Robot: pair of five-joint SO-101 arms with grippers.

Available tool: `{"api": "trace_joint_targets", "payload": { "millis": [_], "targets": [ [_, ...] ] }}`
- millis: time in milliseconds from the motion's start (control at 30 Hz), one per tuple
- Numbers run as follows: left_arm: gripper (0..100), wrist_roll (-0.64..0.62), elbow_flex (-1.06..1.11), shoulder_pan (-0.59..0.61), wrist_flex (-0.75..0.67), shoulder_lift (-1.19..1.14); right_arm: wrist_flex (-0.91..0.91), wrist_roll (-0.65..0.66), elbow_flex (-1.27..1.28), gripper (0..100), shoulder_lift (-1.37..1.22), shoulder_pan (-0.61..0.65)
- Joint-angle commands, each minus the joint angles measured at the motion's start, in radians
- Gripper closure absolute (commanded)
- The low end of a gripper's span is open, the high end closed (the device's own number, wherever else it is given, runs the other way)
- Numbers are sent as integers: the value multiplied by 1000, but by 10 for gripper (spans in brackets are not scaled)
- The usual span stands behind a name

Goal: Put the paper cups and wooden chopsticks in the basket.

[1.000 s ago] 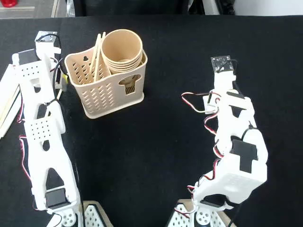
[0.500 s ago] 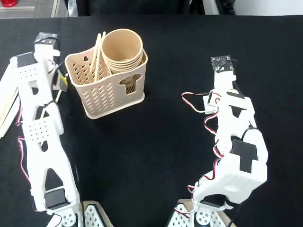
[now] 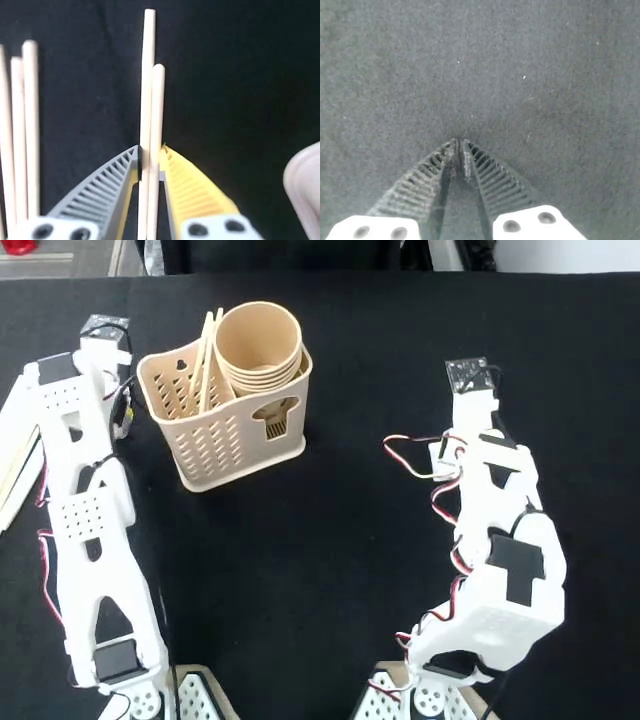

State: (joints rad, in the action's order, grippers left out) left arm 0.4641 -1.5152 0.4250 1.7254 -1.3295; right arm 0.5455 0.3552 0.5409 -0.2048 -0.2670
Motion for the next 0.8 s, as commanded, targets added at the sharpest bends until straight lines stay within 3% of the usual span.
{"api": "trace_joint_targets", "payload": {
  "millis": [0, 100, 500, 767],
  "targets": [
    [968, 5, -64, 12, 37, -3, -2, 9, -4, 985, 58, -3],
    [972, -77, -159, 19, 35, -2, -2, 9, -4, 985, 58, -3],
    [972, -278, -125, -12, 38, 350, -5, 9, -4, 985, 58, -3],
    [971, -232, 168, -22, 34, 574, -5, 9, -4, 985, 58, -3]
  ]
}}
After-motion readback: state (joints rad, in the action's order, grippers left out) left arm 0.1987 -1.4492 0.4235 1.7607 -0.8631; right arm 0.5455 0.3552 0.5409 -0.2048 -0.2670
